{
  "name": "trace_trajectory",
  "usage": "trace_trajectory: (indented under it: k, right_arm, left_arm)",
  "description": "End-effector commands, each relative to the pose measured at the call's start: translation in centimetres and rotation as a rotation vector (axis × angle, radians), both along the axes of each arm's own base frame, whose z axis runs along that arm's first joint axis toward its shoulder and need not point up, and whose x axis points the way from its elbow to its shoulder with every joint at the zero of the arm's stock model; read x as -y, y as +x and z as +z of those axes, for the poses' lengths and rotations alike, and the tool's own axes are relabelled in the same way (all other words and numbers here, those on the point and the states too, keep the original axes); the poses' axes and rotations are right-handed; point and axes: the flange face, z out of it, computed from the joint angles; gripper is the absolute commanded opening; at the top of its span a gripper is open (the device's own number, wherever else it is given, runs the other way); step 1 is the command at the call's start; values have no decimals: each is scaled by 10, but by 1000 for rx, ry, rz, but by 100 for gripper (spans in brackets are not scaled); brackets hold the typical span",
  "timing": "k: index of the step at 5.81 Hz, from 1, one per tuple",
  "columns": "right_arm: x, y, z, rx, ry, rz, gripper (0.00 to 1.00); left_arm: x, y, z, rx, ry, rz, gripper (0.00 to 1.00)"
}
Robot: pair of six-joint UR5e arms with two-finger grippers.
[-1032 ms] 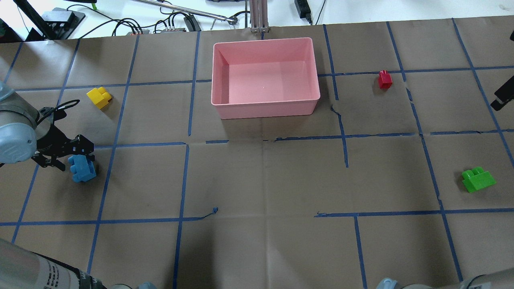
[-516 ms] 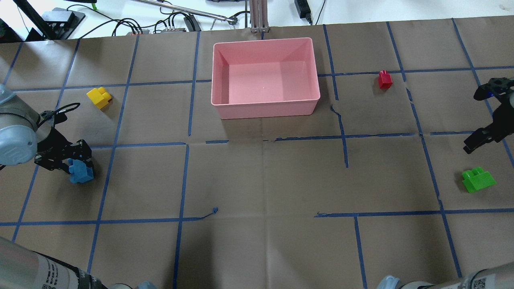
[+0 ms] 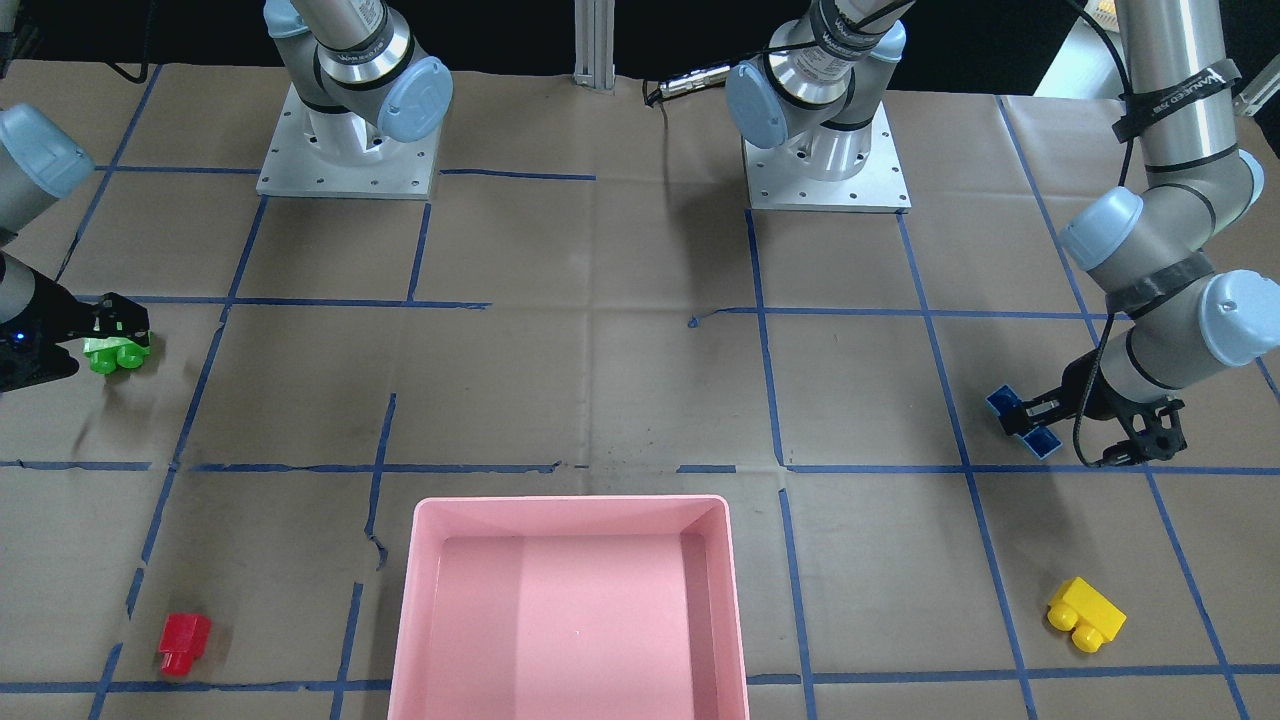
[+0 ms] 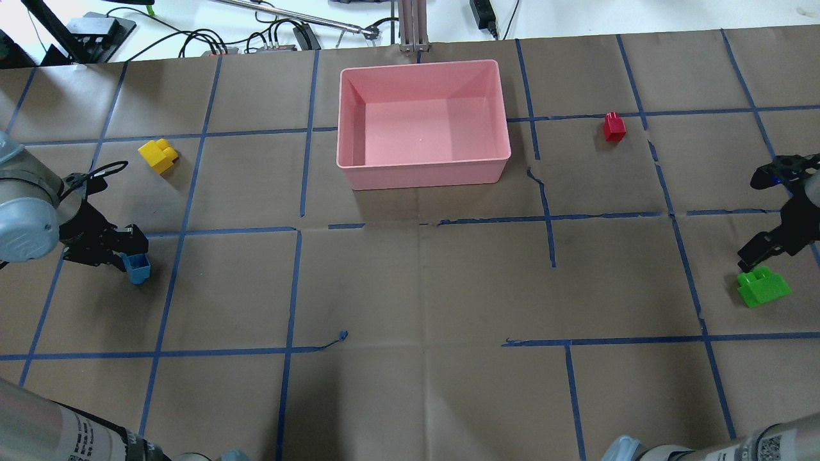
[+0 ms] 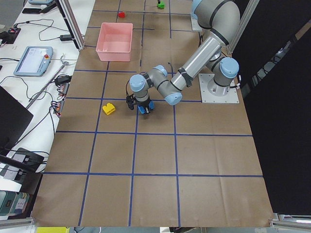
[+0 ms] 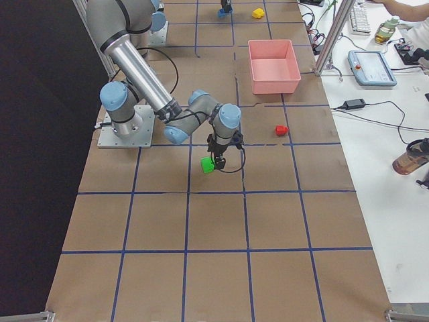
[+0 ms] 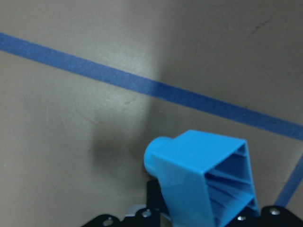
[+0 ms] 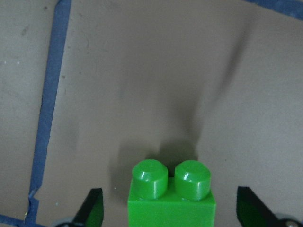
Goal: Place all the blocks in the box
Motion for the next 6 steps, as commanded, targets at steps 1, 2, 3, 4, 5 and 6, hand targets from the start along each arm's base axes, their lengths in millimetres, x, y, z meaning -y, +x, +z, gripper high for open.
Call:
trace_trajectory:
  k: [1,2,3,4,5,6]
  right_arm:
    - [-1,-6,-17,-24,35,36,100]
    - [-2,-8,-19,-40,53,43,100]
    - [-2,-7,-19,-39,53,42,94]
    - [-1,-7,-18,-40,48,35,70]
    - [-1,-7,-18,-35,46,33,56]
    - [-1,-7,-18,-34,45,30,39]
  left_arm:
    - [37,-52,43,10,-92,-87,0]
    - [65,-101,70,31,-135,-90,0]
    - [94,-160,94,43,-187,-168,0]
    - [119,-218,126,45,-235,-200,0]
    - [137,-266,153,7,-266,-133,0]
    - [151,-304,158,-40,-277,-1,0]
